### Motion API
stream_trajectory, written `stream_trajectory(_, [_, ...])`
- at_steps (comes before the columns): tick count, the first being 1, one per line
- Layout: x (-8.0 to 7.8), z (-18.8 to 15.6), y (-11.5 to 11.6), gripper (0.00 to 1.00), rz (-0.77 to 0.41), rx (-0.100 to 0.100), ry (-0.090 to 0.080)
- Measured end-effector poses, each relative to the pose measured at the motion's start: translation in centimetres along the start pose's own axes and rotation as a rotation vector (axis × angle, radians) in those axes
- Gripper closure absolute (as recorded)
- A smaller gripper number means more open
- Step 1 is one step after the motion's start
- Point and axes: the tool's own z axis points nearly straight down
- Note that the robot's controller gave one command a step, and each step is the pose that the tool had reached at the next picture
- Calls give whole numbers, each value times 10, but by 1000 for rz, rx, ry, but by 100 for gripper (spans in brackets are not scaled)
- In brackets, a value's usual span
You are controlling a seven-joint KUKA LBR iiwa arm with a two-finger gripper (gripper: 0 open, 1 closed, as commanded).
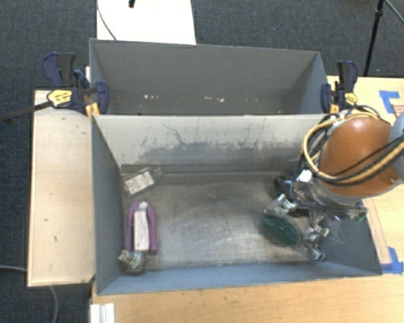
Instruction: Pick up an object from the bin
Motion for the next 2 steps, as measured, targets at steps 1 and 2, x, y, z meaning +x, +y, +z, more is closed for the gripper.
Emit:
stream_trajectory(1, [-1,0,1,100,-4,0,0])
stream_trajectory(2, [-1,-148,-9,100,-577,-8,-5])
